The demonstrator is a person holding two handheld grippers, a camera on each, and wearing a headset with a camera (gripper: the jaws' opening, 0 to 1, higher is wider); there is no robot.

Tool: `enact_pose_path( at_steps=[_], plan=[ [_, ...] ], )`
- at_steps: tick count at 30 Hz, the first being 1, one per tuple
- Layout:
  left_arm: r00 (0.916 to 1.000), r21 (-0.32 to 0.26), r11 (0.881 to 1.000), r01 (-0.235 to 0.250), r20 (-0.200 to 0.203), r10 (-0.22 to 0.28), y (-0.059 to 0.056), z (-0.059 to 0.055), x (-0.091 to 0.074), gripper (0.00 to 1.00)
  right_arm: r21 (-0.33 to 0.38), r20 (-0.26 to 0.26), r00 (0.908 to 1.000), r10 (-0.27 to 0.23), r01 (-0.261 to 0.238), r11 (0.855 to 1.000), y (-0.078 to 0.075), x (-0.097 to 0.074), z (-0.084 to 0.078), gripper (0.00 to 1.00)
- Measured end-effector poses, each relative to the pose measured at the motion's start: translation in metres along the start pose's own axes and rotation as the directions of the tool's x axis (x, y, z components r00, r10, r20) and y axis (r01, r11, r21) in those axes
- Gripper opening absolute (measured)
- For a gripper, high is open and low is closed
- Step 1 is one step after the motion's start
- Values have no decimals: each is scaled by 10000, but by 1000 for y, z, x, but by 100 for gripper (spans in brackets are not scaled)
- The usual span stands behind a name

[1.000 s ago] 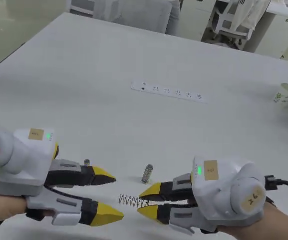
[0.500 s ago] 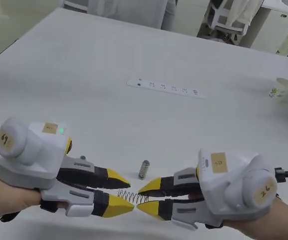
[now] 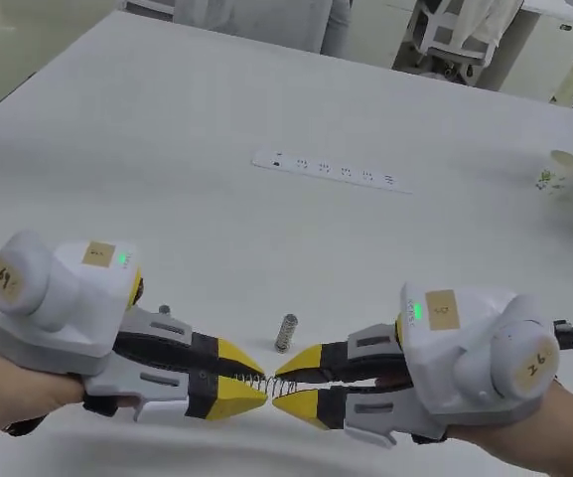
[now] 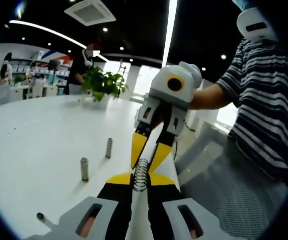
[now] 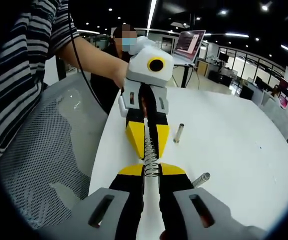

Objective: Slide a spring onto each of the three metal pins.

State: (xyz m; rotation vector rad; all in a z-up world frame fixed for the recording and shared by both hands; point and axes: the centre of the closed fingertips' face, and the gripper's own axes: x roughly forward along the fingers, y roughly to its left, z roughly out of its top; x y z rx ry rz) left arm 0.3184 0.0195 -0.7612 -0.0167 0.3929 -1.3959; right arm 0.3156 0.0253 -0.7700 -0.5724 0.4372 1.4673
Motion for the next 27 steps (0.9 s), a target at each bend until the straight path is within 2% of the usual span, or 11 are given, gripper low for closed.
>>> enact_pose_path(
  at_steps=[4,8,10,16,23,27],
  plan=[
    [9999,148,9998,162,13,-163,-1,0,0,2,104,-9,10000,14,-14,9999,1,0,-1,8],
    [9992,422,9983,406,-79,-403,-4,1,0,2,724,107,9999,22,-30,9974,1,-1,-1,9],
    [9987,517,9975,486,-150,-479,-5,0,0,2,809,85,10000,23,-30,9967,1,-1,-3,9],
    [9982,848,9948,568,-249,-549,-4,1,-3,2,901,-72,10000,48,-41,9959,4,-1,-12,11],
    [9959,1022,9918,773,-546,-720,-7,-1,-3,2,1147,223,9997,83,-108,9933,3,-2,-7,8],
    [9951,974,9917,838,-597,-782,-8,-2,-3,2,1106,211,9996,206,-228,9936,6,-1,-6,8]
  ],
)
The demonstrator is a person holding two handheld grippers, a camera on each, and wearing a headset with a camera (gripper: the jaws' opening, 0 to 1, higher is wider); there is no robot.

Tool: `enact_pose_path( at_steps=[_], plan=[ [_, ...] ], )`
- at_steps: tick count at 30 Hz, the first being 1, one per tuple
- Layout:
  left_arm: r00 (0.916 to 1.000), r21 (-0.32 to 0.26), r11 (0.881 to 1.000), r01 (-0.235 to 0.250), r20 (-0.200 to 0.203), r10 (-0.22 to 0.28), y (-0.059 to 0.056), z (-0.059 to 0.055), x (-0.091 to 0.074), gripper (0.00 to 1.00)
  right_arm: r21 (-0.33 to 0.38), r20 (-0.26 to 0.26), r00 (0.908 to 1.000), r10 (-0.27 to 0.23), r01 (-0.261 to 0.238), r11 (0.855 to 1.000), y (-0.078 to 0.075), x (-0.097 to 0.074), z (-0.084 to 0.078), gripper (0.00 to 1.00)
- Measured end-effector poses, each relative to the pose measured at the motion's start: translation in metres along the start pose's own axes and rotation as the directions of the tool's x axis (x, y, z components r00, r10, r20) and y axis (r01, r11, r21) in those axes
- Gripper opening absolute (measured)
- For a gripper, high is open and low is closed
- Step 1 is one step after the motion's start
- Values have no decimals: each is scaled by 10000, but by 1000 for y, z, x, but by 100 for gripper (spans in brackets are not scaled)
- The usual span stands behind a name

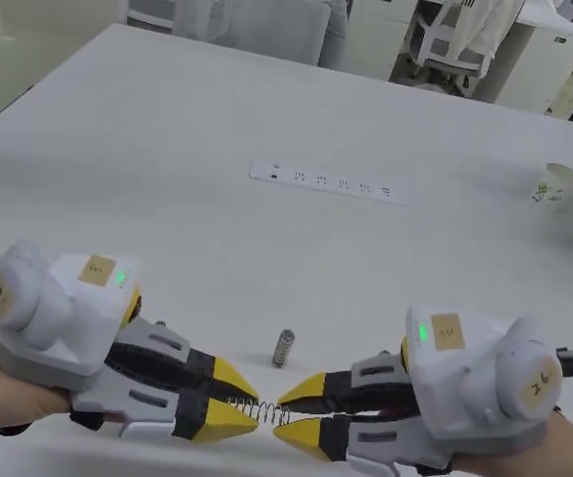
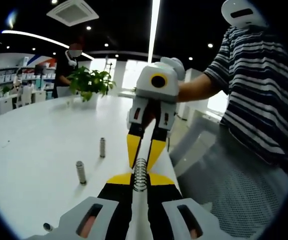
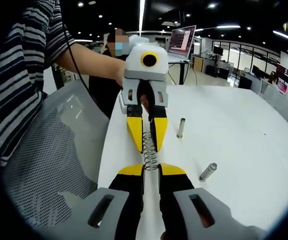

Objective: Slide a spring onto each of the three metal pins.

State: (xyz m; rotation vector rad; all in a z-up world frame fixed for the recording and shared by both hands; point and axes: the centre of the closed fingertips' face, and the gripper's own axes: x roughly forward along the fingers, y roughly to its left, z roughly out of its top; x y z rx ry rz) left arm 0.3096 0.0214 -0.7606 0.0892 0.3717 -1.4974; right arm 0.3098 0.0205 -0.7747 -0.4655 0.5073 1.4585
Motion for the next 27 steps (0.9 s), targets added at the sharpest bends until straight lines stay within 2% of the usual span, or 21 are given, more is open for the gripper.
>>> enact_pose_path(
  at_steps=[9,16,27],
  plan=[
    [9999,82,9999,-133,-10,133,0,0,-1,2,-61,200,9997,-108,110,9999,-1,-6,9,7],
    [9989,325,9991,-288,-348,300,0,-6,1,2,-205,454,9989,-148,157,9997,-1,-8,21,7],
    [9978,516,9980,-377,-530,404,3,-11,6,2,-216,969,9953,-67,88,9997,-1,-6,40,8]
  ],
)
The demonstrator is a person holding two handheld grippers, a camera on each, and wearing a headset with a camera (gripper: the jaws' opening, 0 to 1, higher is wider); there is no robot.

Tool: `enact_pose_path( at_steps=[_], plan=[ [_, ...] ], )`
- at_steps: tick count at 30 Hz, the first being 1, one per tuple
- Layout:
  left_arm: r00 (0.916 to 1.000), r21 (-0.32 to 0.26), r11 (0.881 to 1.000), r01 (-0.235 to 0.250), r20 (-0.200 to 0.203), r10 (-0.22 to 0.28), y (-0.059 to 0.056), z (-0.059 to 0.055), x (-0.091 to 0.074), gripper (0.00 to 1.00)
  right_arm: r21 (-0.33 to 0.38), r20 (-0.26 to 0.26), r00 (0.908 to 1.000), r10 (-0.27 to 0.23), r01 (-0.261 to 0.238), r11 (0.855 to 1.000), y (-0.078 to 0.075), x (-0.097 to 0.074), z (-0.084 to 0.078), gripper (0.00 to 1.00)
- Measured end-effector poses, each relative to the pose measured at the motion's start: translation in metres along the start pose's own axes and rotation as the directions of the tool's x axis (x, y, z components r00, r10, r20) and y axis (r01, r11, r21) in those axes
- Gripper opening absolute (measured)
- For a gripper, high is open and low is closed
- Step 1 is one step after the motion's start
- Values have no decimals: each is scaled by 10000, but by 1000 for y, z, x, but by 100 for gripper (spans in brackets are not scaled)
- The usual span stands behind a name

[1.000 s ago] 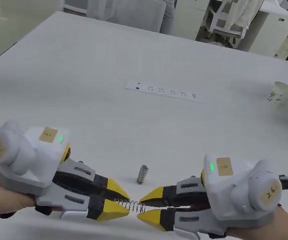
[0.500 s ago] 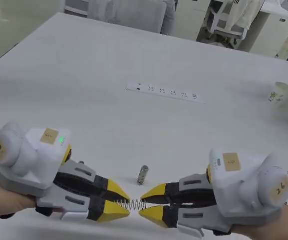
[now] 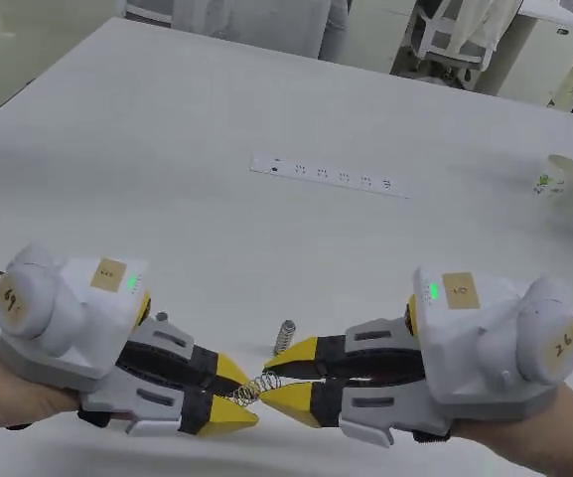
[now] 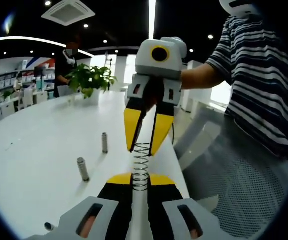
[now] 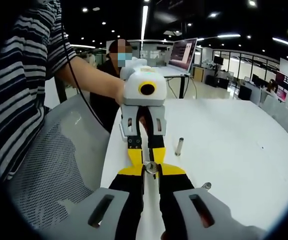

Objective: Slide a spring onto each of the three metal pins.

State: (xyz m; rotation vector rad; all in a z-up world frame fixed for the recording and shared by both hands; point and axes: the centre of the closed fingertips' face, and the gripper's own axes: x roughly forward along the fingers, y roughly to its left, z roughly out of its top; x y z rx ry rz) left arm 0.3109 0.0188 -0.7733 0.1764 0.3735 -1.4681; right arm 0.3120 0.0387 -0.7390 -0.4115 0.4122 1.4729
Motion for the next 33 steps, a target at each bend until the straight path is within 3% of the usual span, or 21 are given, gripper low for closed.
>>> enact_pose_path(
  at_steps=[4,8,14,33],
  plan=[
    [10000,1,10000,32,13,-32,-1,1,3,2,-229,186,9998,-23,27,9997,2,6,9,8],
    [9999,54,9999,118,-2,-118,-3,2,6,2,-899,170,9999,-19,34,9959,6,12,14,8],
    [10000,4,10000,19,-16,-19,-1,2,5,3,-1331,125,9999,-91,107,9910,6,16,15,7],
    [9982,-1100,9929,-446,356,488,4,5,-8,7,-1785,307,9991,-284,334,9834,3,16,23,7]
  ],
)
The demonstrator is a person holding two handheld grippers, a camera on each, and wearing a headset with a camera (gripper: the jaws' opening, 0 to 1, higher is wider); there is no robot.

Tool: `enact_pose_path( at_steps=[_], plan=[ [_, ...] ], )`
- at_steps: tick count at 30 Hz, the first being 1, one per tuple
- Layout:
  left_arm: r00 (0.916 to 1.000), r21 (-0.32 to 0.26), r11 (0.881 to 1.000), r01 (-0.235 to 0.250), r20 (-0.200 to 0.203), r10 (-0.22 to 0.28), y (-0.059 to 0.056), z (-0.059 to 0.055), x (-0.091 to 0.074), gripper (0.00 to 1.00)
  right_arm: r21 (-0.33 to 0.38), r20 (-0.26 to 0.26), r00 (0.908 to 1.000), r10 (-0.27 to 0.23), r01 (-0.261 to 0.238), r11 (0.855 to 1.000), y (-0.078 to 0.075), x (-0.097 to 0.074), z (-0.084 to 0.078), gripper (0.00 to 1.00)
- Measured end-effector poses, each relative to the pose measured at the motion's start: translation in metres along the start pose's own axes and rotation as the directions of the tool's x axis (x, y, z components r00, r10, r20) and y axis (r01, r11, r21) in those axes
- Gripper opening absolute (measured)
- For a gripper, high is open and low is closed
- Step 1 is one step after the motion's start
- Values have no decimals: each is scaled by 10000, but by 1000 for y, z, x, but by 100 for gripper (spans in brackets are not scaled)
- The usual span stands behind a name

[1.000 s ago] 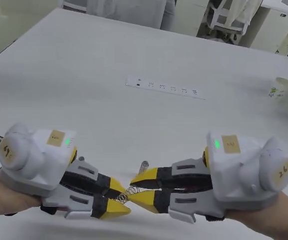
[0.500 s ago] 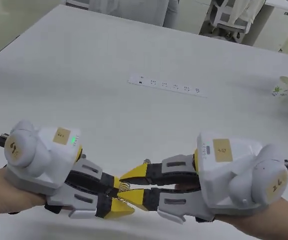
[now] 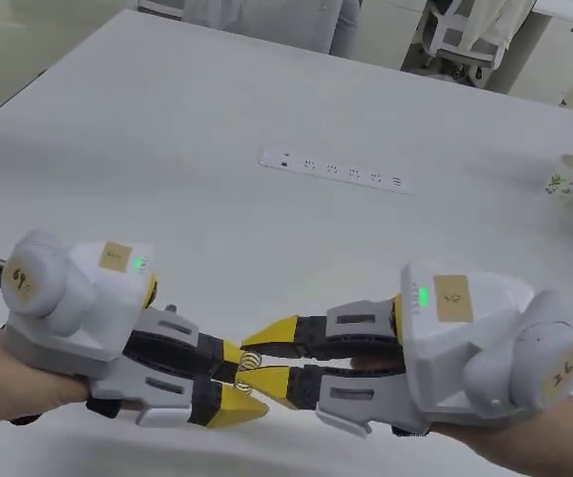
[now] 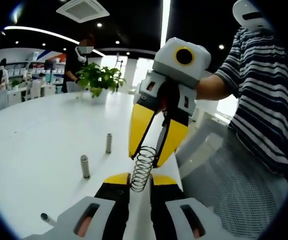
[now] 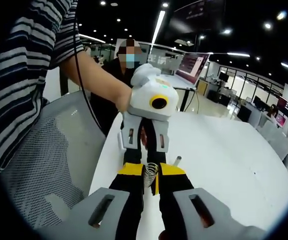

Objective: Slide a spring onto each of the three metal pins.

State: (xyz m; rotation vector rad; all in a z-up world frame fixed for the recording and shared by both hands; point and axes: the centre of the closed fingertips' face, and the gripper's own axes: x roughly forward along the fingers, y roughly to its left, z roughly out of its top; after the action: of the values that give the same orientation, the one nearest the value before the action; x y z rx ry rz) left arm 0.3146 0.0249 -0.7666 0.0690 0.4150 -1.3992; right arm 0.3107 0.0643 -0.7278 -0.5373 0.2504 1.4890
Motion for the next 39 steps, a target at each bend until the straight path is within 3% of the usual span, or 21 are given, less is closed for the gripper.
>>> enact_pose_path(
  at_steps=[15,24,34,39],
  plan=[
    [9984,-598,9967,-555,54,559,7,-6,-13,16,-114,-242,9995,-225,223,9997,-8,-3,-5,7],
    [9937,-985,9889,-1109,31,1117,14,-14,-32,30,-109,-316,9990,-318,314,9994,-11,0,-7,7],
    [9892,-1362,9801,-1442,59,1463,14,-20,-50,42,-272,-608,9962,-627,611,9978,-18,-1,-14,7],
    [9822,-1529,9707,-1854,15,1879,16,-26,-61,51,-303,-767,9942,-760,739,9968,-21,-2,-19,7]
  ],
)
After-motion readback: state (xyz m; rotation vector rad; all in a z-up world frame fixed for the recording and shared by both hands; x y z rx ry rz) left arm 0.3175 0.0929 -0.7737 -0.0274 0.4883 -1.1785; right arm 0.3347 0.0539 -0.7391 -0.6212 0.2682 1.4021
